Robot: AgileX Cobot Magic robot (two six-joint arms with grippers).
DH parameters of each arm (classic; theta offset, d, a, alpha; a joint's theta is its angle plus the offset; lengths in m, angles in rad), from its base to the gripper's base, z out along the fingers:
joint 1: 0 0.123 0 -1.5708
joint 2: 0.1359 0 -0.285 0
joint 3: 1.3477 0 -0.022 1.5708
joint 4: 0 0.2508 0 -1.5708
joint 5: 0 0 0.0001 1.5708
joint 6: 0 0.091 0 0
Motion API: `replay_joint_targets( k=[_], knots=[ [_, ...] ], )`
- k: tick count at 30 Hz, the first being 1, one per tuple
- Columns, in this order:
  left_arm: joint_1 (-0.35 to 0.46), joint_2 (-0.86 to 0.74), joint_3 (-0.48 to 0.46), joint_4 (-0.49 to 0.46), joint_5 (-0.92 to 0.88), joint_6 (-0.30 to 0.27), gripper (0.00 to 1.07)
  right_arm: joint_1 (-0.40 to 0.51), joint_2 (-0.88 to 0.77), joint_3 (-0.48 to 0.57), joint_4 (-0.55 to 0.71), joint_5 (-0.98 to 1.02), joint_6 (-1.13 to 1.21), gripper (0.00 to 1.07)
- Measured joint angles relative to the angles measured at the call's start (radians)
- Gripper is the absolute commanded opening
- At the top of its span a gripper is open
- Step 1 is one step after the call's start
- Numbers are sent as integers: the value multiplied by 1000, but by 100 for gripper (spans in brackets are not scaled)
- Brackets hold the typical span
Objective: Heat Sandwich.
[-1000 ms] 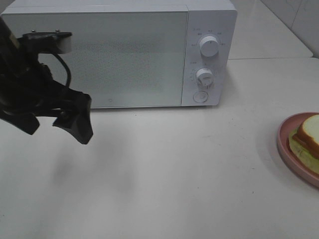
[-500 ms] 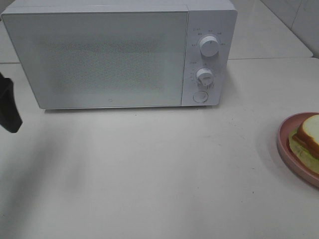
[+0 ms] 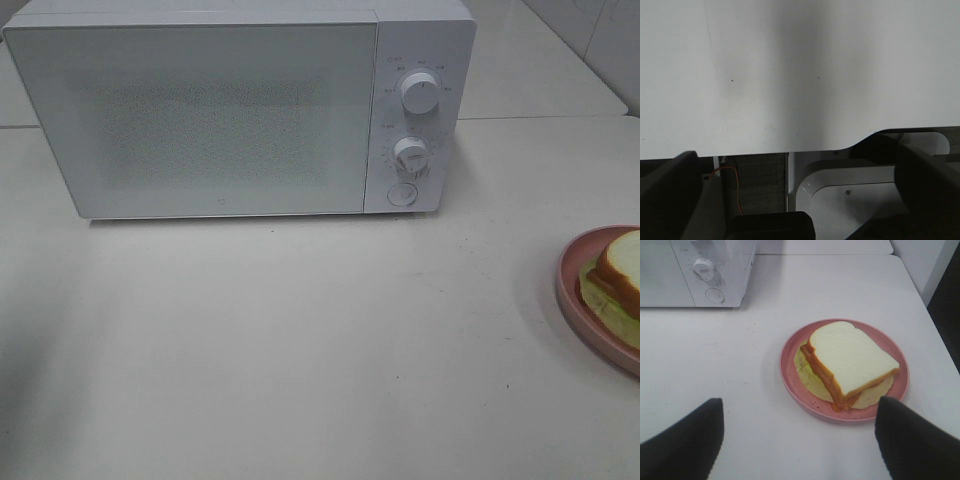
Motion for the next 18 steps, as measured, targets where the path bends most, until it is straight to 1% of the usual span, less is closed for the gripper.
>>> replay_joint_targets(
  k=[2,4,5,7,8,9,12,13,15,17,18],
  knots=[
    [2,-91,34,4,0,-2,98,0,0,0,0,0,0,75],
    [2,-116,44,4,0,-2,98,0,0,0,0,0,0,75],
    [2,-175,61,8,-1,-3,98,0,0,0,0,0,0,75],
    [2,-240,82,14,-1,-3,98,0,0,0,0,0,0,75],
    [2,-240,82,14,-1,-3,98,0,0,0,0,0,0,75],
    [2,-306,106,21,-1,-3,98,0,0,0,0,0,0,75],
    [2,-402,151,30,-3,-3,98,0,0,0,0,0,0,75],
    [2,-402,151,30,-3,-3,98,0,0,0,0,0,0,75],
    [2,-504,193,31,-9,-3,98,0,0,0,0,0,0,75],
    [2,-570,207,37,-9,-5,98,0,0,0,0,0,0,75],
    [2,-570,207,37,-9,-5,98,0,0,0,0,0,0,75]
  ],
)
